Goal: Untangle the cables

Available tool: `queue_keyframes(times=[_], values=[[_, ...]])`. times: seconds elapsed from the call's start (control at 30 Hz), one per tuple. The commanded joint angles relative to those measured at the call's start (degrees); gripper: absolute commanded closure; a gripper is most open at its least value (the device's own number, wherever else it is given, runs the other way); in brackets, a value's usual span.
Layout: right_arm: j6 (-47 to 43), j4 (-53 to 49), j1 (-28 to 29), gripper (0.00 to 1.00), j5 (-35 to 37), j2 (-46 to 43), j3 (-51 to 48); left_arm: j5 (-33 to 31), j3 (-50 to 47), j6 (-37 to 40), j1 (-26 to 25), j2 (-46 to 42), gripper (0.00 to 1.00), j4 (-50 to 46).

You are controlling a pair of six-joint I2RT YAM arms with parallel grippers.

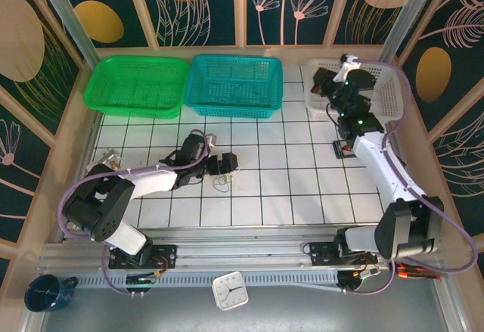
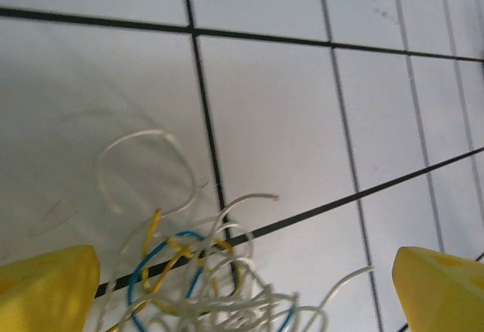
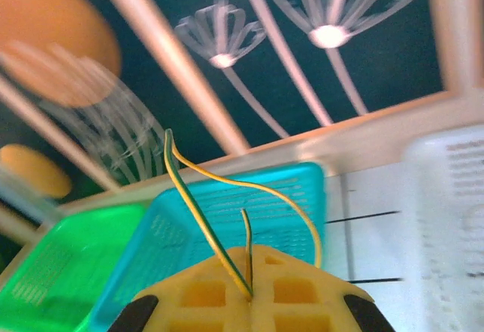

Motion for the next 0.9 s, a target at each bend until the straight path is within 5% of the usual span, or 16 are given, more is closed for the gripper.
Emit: queue_keyframes(times=[0.0,0.43,0.6,0.87], values=[[3.0,1.2,-4.7,1.00,0.7,4.9,1.7,3.2,2.9,-0.3,-0.1,-1.1,0.01,2.4],[3.1,3.0,-11.8,1.00,2.7,25.0,12.1,6.5,7.6,-0.7,-0.1,0.6,0.01,3.4],[2.9,2.5,-13.2,0.58,2.1,28.4,16.3,6.5,8.1,-0.7,-0.2,0.8,0.01,3.7],[3.9,5.0,-13.1,0.51,-0.7,27.4,15.7,6.5,8.3,-0.6,-0.2,1.8,0.01,3.9]])
